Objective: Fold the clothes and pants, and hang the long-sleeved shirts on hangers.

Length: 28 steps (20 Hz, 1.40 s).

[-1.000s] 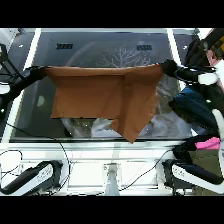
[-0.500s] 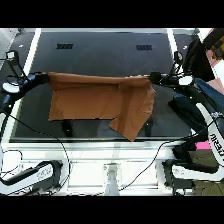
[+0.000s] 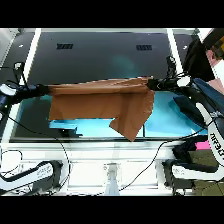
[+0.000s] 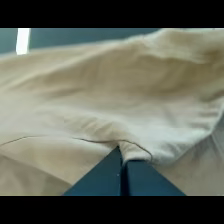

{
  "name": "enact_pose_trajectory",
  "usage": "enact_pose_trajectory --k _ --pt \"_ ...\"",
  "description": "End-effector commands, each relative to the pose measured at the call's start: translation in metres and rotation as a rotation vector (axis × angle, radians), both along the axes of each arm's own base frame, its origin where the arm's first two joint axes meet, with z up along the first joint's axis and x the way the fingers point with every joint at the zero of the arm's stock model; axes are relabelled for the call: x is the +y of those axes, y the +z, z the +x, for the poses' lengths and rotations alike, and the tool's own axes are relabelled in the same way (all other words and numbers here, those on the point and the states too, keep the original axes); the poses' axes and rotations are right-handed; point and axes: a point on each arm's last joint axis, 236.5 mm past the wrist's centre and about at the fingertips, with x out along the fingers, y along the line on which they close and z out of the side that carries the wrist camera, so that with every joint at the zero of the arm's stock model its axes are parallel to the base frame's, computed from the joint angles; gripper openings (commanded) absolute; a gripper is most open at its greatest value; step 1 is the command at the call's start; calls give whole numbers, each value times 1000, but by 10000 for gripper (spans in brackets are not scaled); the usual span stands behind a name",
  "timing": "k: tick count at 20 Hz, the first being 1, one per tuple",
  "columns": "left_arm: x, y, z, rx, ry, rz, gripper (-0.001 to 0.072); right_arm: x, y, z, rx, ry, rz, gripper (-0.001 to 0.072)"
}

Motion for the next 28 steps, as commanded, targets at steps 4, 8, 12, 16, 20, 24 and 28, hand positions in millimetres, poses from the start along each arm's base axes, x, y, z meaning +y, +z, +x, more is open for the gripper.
enact_pose_trajectory --k 4,8,12,16,20,24,28 --pt "-20 -37 -31 183 -66 -89 19 2 -26 -39 141 108 -55 12" --pt "-21 -36 -24 160 -43 -113 19 0 -21 -26 90 66 -44 12" --pt "-12 -5 9 -3 70 -154 19 -2 5 11 -46 -78 49 12" --pt "1 84 27 -247 121 -103 19 -1 61 26 -169 -63 47 12" --pt "4 206 4 -549 80 73 18 -7 175 10 -412 -30 -14 11" --pt "-7 332 -64 -869 108 202 18 -3 301 -65 -664 27 -55 11" --pt "-17 427 -156 -1162 160 385 17 -11 406 -160 -936 13 -114 11"
